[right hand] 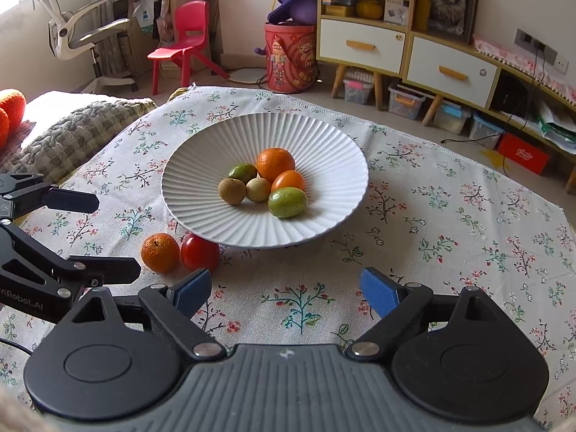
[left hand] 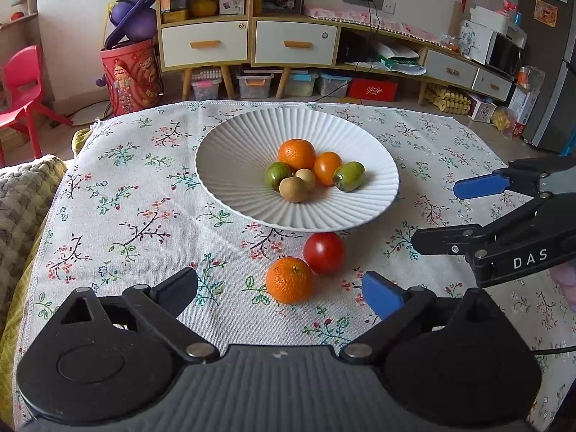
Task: Organize fruits
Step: 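Reach left tool to the large mandarin while right tool reaches the red tomato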
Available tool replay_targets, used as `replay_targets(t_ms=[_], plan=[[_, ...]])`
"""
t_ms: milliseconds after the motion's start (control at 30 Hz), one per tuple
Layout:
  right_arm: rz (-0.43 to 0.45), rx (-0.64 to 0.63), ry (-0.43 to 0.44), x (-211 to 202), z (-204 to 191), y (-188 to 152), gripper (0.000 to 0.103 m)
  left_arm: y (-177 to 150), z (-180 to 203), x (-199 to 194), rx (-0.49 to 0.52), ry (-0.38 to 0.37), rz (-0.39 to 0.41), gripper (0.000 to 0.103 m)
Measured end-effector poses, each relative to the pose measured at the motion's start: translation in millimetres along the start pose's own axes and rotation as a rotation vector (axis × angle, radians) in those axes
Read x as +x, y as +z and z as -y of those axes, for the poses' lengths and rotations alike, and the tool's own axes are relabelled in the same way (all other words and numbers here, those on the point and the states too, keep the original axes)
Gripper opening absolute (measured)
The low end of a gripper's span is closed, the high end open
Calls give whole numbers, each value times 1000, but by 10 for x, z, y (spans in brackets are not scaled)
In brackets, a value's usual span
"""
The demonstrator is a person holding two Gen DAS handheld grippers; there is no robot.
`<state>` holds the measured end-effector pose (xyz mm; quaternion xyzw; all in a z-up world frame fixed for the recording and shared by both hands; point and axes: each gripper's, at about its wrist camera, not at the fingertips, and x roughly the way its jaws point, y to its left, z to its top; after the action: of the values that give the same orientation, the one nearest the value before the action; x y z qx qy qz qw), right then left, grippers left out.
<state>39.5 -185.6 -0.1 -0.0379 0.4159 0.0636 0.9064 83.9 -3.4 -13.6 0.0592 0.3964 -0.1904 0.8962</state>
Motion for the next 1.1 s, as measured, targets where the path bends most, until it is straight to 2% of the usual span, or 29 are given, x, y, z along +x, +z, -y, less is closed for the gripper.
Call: replay_targets(t_ms=[167, 400, 800, 900, 967, 1100], plan=[[-41, 19, -26, 61, -3, -33, 94, -73, -15, 49, -6, 15, -43, 89], [-87, 28, -34, 135, -15, -76, 94, -129, -42, 130, -26, 24, -86, 89], [-109, 18, -33, 229, -44, -118, 95, -140, -50, 258, -32, 33, -94, 88], [-113, 21, -31, 244, -48, -122, 95, -128, -49, 281, -31, 20, -88, 83], [-113, 20, -30, 254, -44, -119, 95, -120, -46, 295, -29, 9, -85, 72], [-120, 21, -26, 294, -36, -119, 95, -96, -50, 323, -29, -22, -71, 56]])
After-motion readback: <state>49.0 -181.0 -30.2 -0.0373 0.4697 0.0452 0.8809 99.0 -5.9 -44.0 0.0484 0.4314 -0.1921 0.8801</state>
